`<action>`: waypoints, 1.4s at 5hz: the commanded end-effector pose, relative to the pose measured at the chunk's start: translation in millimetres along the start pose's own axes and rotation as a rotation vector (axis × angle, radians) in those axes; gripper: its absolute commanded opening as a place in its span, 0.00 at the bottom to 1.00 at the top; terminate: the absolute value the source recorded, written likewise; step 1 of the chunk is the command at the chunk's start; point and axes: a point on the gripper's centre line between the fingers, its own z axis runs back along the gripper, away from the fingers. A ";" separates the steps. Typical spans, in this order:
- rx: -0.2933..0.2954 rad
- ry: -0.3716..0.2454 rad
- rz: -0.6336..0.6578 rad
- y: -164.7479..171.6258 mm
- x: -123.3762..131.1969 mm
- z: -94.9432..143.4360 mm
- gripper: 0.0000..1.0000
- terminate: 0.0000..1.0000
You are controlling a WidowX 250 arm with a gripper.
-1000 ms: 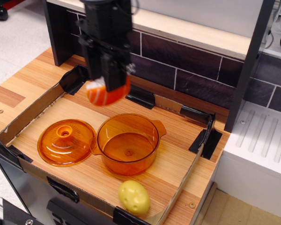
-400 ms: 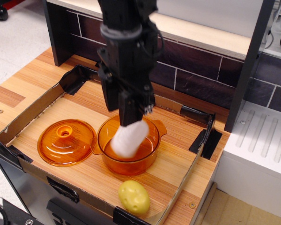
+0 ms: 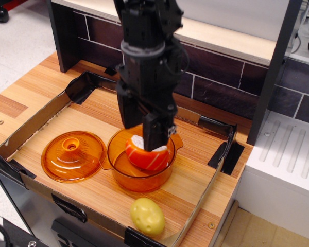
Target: Put sushi in pot
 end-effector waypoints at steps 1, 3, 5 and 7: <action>0.075 -0.004 -0.038 5.1 -0.8 2.9 1.00 0.00; 0.067 0.010 -0.016 7.7 -1.0 19.8 1.00 0.00; 0.067 0.010 -0.016 7.7 -1.0 19.8 1.00 0.00; 0.067 0.010 -0.016 7.7 -1.0 19.8 1.00 0.00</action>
